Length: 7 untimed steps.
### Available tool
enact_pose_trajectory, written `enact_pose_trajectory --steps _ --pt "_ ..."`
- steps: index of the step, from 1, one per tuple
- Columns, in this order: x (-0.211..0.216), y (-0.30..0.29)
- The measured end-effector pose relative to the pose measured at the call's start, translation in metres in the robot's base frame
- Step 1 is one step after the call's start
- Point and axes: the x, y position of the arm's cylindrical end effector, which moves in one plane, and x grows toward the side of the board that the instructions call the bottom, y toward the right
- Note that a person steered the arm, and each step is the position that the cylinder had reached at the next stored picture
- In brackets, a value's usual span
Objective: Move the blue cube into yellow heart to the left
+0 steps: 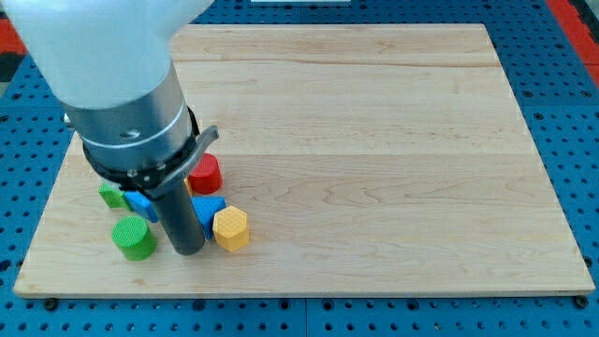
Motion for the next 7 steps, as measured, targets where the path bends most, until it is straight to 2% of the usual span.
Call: enact_pose_trajectory --steps 2,3,4,7 --pt "0.043 -0.011" --pt "0.042 -0.07" --pt "0.025 -0.117" --pt "-0.032 -0.086"
